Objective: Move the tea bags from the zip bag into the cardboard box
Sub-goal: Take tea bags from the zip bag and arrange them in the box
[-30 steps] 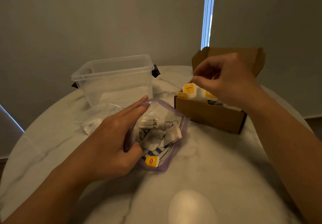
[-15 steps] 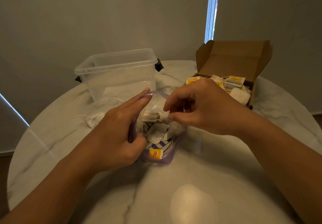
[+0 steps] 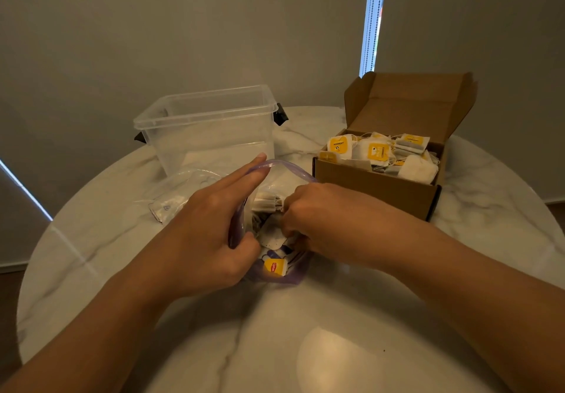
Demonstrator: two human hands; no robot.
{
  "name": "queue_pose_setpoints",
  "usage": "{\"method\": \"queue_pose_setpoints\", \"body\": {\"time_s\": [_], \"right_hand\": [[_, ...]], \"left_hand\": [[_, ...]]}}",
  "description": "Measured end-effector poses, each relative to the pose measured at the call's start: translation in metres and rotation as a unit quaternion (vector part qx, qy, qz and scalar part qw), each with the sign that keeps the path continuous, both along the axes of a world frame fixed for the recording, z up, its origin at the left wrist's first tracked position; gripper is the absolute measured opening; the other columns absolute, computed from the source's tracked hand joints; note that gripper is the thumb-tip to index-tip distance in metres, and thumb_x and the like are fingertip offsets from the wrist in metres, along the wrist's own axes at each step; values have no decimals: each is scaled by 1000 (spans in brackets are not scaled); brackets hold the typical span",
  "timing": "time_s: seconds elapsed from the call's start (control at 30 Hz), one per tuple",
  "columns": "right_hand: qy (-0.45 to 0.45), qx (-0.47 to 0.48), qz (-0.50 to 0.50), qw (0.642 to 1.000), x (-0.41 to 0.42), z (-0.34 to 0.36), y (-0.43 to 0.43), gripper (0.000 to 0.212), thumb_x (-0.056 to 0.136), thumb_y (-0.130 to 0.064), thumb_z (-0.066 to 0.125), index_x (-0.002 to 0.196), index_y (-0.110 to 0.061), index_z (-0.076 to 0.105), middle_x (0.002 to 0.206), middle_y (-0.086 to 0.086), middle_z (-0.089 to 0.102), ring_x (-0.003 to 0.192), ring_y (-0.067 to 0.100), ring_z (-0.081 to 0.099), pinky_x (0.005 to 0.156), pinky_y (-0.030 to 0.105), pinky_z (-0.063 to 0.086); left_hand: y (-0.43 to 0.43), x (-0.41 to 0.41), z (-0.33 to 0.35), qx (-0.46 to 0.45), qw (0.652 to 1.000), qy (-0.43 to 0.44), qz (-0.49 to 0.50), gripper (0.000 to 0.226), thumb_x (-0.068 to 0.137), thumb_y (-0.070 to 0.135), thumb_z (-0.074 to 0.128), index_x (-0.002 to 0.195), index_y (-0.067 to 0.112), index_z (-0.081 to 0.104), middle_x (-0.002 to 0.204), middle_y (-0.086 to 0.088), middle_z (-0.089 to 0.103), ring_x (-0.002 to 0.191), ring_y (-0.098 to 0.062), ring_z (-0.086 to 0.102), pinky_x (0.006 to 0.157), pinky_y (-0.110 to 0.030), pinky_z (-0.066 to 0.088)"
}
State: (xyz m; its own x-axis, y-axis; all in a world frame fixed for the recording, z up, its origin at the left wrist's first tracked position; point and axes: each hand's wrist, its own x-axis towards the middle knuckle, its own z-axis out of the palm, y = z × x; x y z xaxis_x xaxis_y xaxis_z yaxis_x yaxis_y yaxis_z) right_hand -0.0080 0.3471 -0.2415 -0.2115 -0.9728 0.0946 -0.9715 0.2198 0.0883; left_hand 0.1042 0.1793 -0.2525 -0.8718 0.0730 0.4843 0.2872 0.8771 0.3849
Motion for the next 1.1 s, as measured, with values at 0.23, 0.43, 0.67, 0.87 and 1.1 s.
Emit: {"method": "queue_pose_setpoints", "body": {"time_s": [0.23,0.43,0.67,0.87,1.1], "right_hand": [[-26,-23,14,999,-1,-12,-16,23,94,-24,57,116,-24,67,110,0,66,98,19,64,79,36,56],[-27,-27,14,999,1,-16,-23,22,96,-21,54,113,-20,69,108,2,65,95,21,63,75,28,50],[-71,-66,-17,995,8,5,-10,27,96,-24,55,122,-20,62,117,1,60,104,16,57,85,26,50],[-77,-206,-6,976,6,23,14,13,90,-17,65,100,-15,74,91,1,72,78,12,64,69,26,56],[-251,-281,-2,926,-14,30,27,9,87,-14,69,93,-19,73,82,-12,69,76,5,67,68,19,56]], "left_hand": [[-1,0,0,-6,1000,-3,6,83,71,36,47,152,20,37,159,13,31,143,2,30,113,-29,38],[0,0,1,-5,1000,-9,11,81,73,20,56,152,18,38,159,12,31,144,2,29,114,-27,37],[-1,1,1,-3,1000,-8,14,81,73,33,50,152,23,37,159,17,30,143,3,30,113,-29,39],[2,2,5,13,1000,4,-24,74,73,33,48,145,42,33,151,31,29,143,6,27,111,-16,34],[-1,1,3,2,1000,-10,0,81,72,36,47,152,28,35,157,20,30,143,8,25,112,-21,38]]}}
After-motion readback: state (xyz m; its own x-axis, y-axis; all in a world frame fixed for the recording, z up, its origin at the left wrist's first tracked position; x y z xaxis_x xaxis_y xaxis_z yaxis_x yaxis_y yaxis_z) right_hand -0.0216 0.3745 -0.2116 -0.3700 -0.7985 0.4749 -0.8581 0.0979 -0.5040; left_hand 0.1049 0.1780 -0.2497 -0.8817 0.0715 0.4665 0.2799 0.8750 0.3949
